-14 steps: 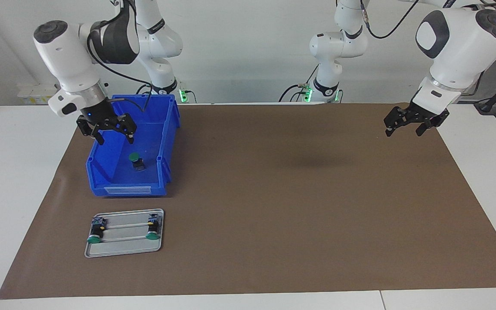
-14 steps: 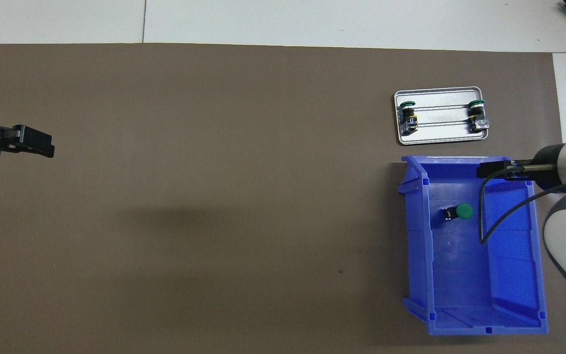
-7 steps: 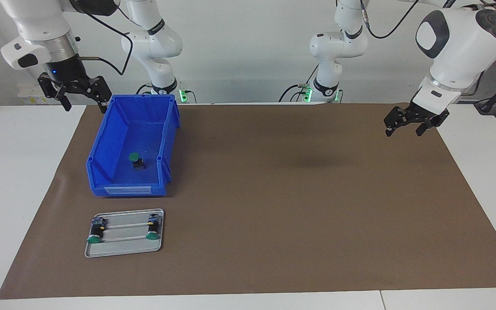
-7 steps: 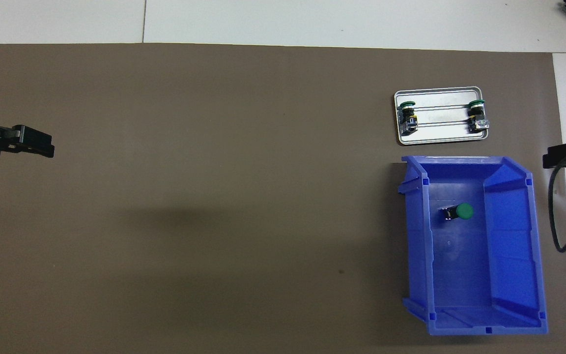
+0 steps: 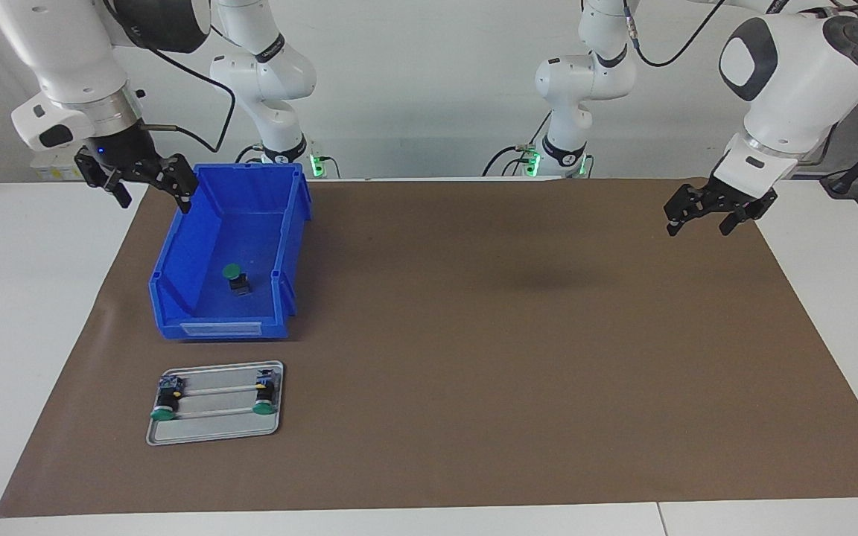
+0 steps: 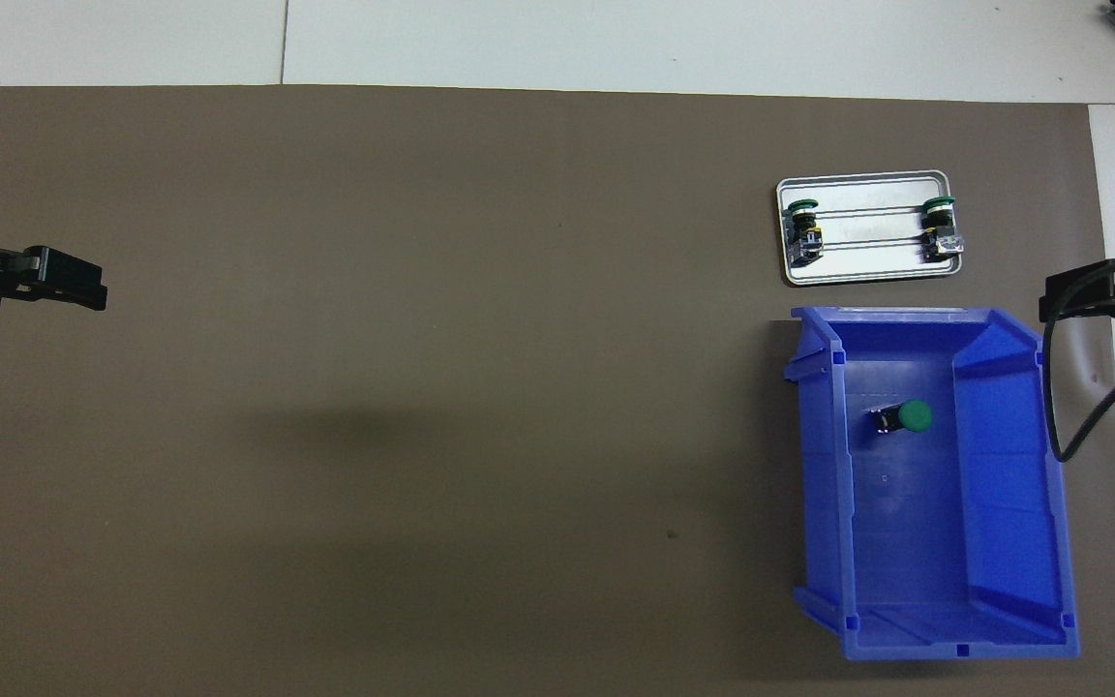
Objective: Place and press button with both arms
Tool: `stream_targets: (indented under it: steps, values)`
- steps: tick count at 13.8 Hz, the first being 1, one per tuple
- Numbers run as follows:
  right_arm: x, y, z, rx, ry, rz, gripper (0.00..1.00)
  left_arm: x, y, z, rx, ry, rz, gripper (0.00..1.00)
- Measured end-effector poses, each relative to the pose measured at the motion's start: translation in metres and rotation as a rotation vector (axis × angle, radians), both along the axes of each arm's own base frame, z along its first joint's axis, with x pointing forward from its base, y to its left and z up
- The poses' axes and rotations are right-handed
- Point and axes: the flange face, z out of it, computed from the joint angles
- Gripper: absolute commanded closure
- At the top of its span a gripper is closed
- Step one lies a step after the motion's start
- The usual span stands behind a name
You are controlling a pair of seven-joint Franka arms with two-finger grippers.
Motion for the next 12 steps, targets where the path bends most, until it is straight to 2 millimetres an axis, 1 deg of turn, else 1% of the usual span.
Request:
stream_targets:
  steps: [2, 5, 7, 12]
  values:
    - [0.0002, 0.0052, -0.0001, 0.001, 0.0, 0.007, 0.0, 0.0, 0.0, 0.0, 0.0, 0.0, 0.0, 0.0]
    - [-0.0004, -0.0004, -0.0012, 0.002, 0.005, -0.003, 0.0, 0.0, 0.0, 0.0, 0.0, 0.0, 0.0, 0.0]
    - [-0.0017, -0.0007, -0.0027, 0.003, 0.017, -0.005, 0.0, 0.0, 0.0, 0.0, 0.0, 0.0, 0.0, 0.0]
    - [-0.0097, 0.0087, -0.0012, 0.021, 0.057, 0.007, 0.0, 0.0, 0.0, 0.0, 0.0, 0.0, 0.0, 0.0]
